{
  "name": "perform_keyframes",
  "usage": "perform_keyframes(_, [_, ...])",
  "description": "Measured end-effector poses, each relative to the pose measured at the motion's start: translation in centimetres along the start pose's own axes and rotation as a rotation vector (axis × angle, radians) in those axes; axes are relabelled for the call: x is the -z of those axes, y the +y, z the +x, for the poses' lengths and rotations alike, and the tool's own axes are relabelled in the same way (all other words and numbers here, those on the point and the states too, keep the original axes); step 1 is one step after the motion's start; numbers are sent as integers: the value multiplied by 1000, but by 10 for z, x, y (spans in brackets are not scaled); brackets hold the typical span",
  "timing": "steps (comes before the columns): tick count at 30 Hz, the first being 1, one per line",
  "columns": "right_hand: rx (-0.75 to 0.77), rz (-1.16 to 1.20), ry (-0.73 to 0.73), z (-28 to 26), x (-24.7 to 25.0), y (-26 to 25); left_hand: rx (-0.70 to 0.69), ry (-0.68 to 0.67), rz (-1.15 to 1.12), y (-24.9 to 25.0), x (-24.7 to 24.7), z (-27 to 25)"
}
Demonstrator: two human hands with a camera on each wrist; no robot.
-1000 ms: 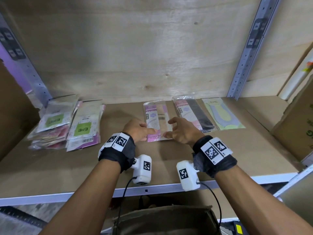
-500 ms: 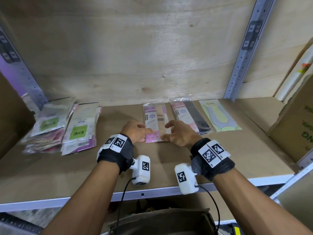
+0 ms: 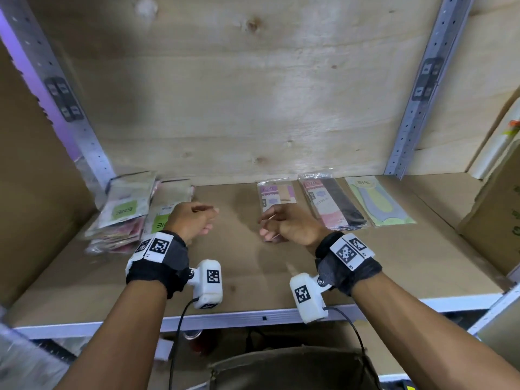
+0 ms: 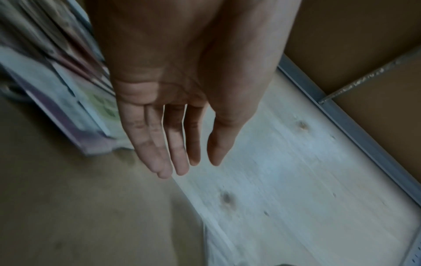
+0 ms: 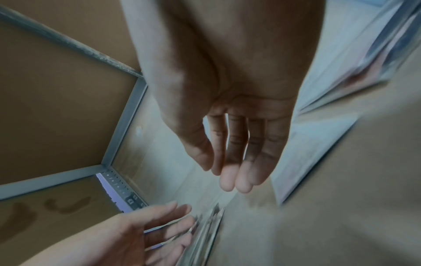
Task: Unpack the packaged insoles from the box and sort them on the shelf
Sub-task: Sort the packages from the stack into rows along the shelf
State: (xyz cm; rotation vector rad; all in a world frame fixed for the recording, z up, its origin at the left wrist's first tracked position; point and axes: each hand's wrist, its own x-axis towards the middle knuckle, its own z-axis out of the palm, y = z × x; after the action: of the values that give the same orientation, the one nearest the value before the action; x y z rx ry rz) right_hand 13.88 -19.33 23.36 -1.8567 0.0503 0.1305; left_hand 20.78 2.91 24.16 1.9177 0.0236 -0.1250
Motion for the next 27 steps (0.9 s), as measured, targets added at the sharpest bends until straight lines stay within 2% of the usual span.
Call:
perform_keyframes(13, [-116, -21, -53, 99, -121, -54, 10, 203, -71, -20, 105, 8])
perform_keyframes(16, [-141, -142, -101, 123, -152, -54, 36, 211, -85, -26, 124, 7])
perform_keyframes(18, [-104, -230, -84, 135, -166, -50, 50, 220, -67, -29, 133, 5])
perform_keyframes(21, [-89, -353, -33, 146, -172, -42, 54, 226, -58, -33, 142, 4])
perform_keyframes(27, [-165, -331, -89, 142, -159, -35, 82, 215, -48, -36, 147, -4])
